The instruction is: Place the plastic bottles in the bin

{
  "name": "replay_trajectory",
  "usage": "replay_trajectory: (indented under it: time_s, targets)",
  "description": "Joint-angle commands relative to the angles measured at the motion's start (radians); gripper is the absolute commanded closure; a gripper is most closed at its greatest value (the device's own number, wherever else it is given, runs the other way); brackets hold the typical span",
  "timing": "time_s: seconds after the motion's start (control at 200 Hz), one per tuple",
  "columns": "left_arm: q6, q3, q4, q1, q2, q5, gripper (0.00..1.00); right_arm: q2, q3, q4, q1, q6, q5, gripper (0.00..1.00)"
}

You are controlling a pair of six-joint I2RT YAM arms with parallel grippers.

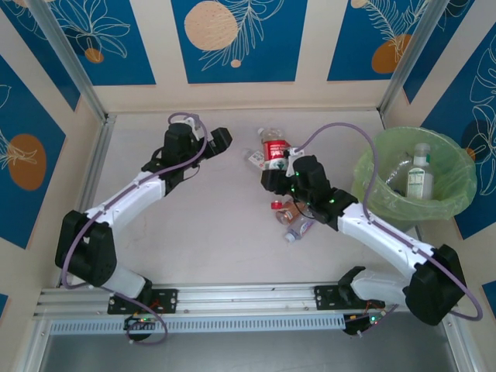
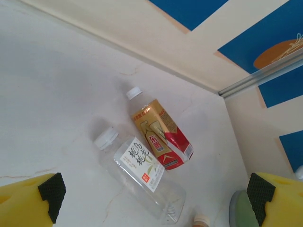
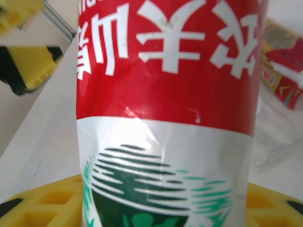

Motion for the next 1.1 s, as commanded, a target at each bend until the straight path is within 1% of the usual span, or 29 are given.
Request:
replay_trajectory:
  time_s: [0.0,0.105,0.2,0.275,0.4,0.525,0.835,1.005,1.095]
  targets:
    - [0.047,0.050,0.002,0.006,0.045,0.097,0.00,-0.078,0.067,-0.039,-0.049,-0.061,-0.058,0.47]
    - [0.053,0.087,0.020,0.005,0.092,0.201,0.00,-0.149,0.096,-0.082,-0.102,-0.086,-0.087,0.47]
    - [0.050,0.112,0.021,0.004,0.124,0.254,0.00,-0.219,0.110,-0.113,-0.161,-0.105,-0.101,0.47]
    - [0.043,0.120,0.031,0.003,0.144,0.282,0.00,-0.270,0.115,-0.135,-0.227,-0.108,-0.116,0.47]
    - [0.022,0.105,0.070,0.000,0.155,0.292,0.00,-0.339,0.123,-0.182,-0.359,-0.098,-0.123,0.48]
    - [0.025,0.109,0.070,0.000,0.163,0.304,0.00,-0.371,0.152,-0.201,-0.503,-0.084,-0.171,0.49]
    - [0.058,0.124,0.024,-0.002,0.172,0.326,0.00,-0.368,0.220,-0.172,-0.762,-0.024,-0.155,0.49]
    - [0.070,0.125,0.010,-0.002,0.174,0.323,0.00,-0.363,0.225,-0.137,-0.923,0.014,-0.187,0.49]
    - [0.073,0.124,0.006,-0.002,0.175,0.324,0.00,-0.358,0.235,-0.153,-0.995,0.009,-0.177,0.49]
